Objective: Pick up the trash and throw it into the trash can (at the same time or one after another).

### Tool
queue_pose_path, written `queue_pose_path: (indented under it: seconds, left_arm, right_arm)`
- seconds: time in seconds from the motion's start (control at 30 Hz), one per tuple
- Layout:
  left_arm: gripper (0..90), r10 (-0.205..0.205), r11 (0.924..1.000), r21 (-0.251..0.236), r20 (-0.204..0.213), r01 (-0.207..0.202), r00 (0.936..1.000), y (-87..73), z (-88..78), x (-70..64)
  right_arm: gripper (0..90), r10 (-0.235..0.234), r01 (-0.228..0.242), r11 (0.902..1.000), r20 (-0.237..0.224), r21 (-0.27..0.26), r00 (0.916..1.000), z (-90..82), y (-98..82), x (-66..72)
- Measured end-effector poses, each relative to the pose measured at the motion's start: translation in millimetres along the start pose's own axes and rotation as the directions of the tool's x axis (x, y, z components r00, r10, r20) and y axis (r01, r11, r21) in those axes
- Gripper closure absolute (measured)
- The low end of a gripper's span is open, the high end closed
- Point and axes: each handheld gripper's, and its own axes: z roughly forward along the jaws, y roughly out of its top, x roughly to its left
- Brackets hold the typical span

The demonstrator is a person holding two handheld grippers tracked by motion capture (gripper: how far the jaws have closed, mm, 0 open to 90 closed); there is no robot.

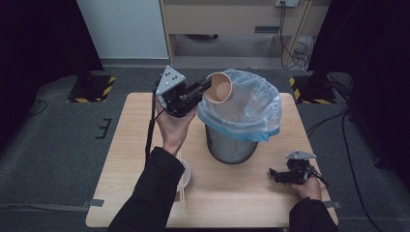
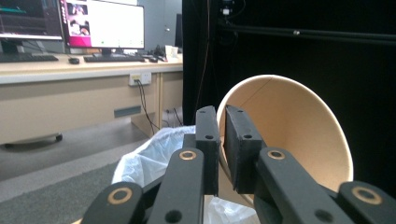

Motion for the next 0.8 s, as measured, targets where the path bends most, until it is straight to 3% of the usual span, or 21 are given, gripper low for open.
queue_pose_path:
  seconds: [0.2,0.33,0.5,0.6,0.8]
  left_arm:
    - [83.6,0.012,0.9989,0.046,-0.004,-0.012,0.9999,-8.3,13.0,-1.4]
    - [83.2,-0.019,0.9975,0.069,0.012,0.018,0.9997,-12.3,20.3,1.4]
    - [66.2,-0.014,0.9976,0.068,0.014,0.013,0.9998,-17.4,23.9,4.9]
    - [61.6,-0.019,0.9982,0.057,0.02,0.018,0.9996,-18.9,17.1,7.1]
    - [51.4,0.037,0.9975,0.06,-0.014,-0.036,0.9992,-21.9,-18.0,12.0]
  right_arm:
    - [0.4,0.0,0.0,1.0,0.0,0.0,1.0,0.0,0.0,0.0]
    - [0.4,0.0,0.0,1.0,0.0,0.0,1.0,0.0,0.0,0.0]
    - [0.4,0.0,0.0,1.0,0.0,0.0,1.0,0.0,0.0,0.0]
    - [0.4,0.003,-0.003,1.0,0.0,0.002,1.0,-0.2,0.0,0.3]
    - [0.4,0.003,-0.003,1.0,0.001,0.003,1.0,-0.2,0.0,0.6]
